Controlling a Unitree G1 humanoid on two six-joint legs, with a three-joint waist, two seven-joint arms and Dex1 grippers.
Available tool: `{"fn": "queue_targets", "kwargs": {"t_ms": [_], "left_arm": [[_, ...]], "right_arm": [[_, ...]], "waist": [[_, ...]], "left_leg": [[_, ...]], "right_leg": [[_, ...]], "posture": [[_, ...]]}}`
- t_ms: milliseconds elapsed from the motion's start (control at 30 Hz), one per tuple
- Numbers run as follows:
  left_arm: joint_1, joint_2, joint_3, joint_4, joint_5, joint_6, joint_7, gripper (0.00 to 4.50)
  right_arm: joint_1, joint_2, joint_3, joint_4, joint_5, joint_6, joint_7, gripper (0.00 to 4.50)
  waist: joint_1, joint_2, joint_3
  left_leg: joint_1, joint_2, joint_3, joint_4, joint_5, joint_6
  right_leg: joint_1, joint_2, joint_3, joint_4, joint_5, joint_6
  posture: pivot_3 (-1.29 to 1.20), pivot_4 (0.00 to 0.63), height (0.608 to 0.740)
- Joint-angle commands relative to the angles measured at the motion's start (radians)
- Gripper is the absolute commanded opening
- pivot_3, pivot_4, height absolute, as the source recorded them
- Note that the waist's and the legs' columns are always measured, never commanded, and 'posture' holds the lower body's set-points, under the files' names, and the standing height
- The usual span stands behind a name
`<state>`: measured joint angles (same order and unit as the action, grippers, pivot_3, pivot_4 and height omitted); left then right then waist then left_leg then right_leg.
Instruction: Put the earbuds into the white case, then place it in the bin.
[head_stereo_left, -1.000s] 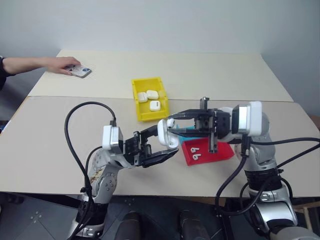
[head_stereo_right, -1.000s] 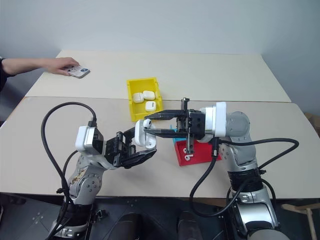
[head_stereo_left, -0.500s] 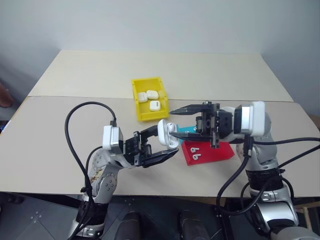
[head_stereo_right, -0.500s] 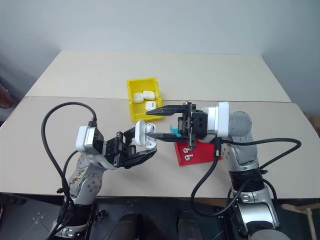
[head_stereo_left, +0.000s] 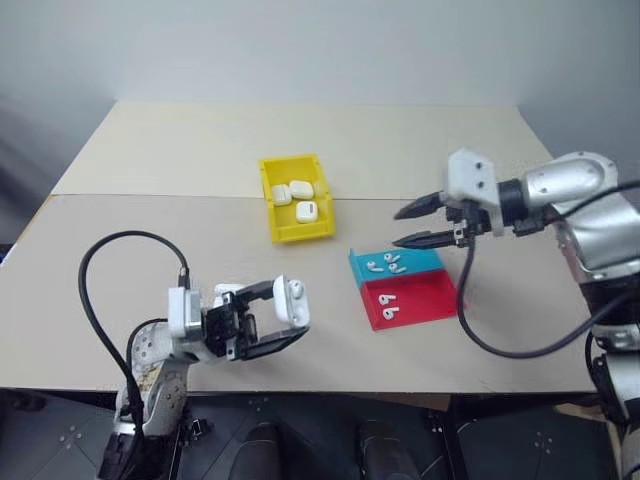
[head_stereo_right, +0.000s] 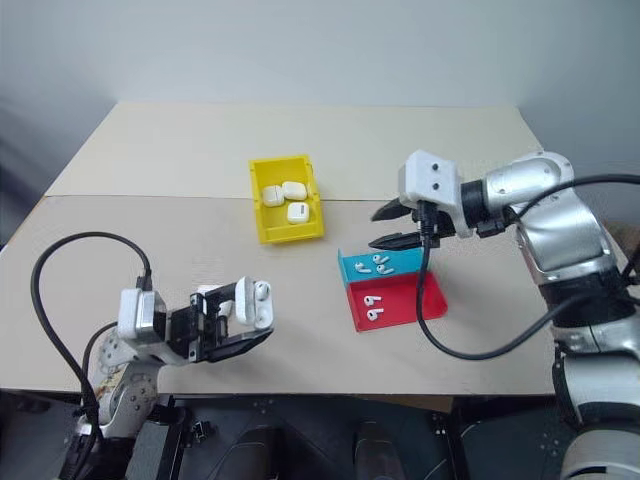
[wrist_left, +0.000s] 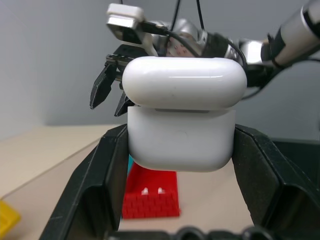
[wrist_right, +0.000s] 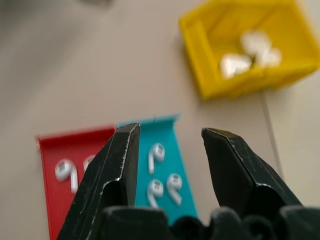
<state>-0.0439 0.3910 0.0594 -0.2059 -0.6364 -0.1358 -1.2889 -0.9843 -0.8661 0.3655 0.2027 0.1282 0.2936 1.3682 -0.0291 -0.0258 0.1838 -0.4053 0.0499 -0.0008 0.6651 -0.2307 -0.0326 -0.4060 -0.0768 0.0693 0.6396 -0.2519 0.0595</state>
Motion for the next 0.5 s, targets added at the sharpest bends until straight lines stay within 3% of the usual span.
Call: {"fn": "queue_targets", "kwargs": {"t_ms": [33,267,500], "left_arm": [[0.042,-0.016,-0.005,-0.052,0.021,-0.047,0.032,2.77],[0.086,-0.045,-0.034,-0.103,0.056,-0.066,0.113,2.77],[0.089,-0.047,-0.053,-0.129,0.062,-0.067,0.154,2.77]], "right_arm": [[-0.130,0.063,0.119,0.182,-0.208,-0.151,0.008,2.44],[-0.276,0.230,0.213,0.481,-0.367,-0.308,0.031,2.44],[-0.299,0.320,0.209,0.552,-0.416,-0.283,0.072,2.44]], "waist": [[-0.005,0.000,0.000],[-0.011,0.000,0.000],[-0.012,0.001,0.000]], "left_leg": [[0.000,0.000,0.000,0.000,0.000,0.000],[-0.001,0.000,0.000,0.000,0.000,0.000],[0.000,0.000,0.000,0.000,0.000,0.000]], "right_leg": [[0.000,0.000,0.000,0.000,0.000,0.000],[-0.001,0.000,0.000,0.001,0.000,0.000],[0.000,0.000,0.000,0.002,0.000,0.000]], "posture": [[0.00,0.150,0.740],[0.00,0.150,0.740],[0.00,0.150,0.740]]}}
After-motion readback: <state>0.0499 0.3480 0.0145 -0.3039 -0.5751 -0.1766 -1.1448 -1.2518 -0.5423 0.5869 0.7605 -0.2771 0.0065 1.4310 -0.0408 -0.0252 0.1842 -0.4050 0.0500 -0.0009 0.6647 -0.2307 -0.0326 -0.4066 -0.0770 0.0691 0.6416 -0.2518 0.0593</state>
